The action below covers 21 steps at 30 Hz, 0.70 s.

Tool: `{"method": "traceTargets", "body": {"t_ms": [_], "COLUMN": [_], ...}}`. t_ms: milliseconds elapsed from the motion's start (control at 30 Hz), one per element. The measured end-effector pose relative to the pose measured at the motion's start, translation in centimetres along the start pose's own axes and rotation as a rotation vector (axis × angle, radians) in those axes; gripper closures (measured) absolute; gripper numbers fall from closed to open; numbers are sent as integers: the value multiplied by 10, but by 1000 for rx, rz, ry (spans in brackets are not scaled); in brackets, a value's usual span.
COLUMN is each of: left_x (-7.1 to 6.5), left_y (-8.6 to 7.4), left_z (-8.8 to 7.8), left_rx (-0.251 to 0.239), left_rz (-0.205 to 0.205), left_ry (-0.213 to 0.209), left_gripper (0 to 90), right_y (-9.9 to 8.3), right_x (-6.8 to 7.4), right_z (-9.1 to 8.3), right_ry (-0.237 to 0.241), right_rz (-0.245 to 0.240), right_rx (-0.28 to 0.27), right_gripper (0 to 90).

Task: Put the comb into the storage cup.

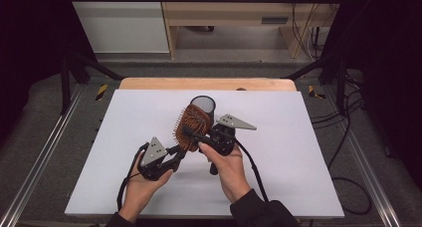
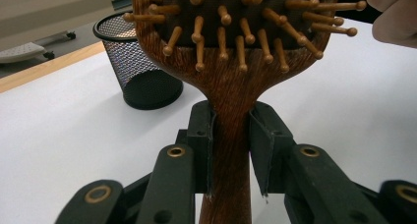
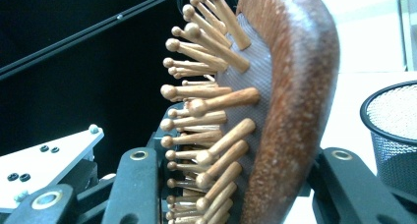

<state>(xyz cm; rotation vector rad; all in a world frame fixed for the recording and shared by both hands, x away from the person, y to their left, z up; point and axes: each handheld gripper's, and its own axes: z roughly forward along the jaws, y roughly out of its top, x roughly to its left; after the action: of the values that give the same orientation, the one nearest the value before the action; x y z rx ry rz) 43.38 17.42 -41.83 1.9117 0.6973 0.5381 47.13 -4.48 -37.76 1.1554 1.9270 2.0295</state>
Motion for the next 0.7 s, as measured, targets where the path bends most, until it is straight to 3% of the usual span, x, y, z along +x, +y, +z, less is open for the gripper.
{"method": "traceTargets", "body": {"t_ms": [533, 700], "left_x": [3, 6], "left_y": [-1, -3], "left_z": [-1, -3], "left_rx": [-32, -45], "left_rz": [-34, -53], "left_ry": [5, 20], "left_gripper": [702, 636], "right_y": [2, 5], "right_x": [2, -1], "right_z": [0, -2], "right_ry": [-14, -29], "right_rz": [2, 5], "right_rx": [-19, -29], "right_gripper": [538, 539]}}
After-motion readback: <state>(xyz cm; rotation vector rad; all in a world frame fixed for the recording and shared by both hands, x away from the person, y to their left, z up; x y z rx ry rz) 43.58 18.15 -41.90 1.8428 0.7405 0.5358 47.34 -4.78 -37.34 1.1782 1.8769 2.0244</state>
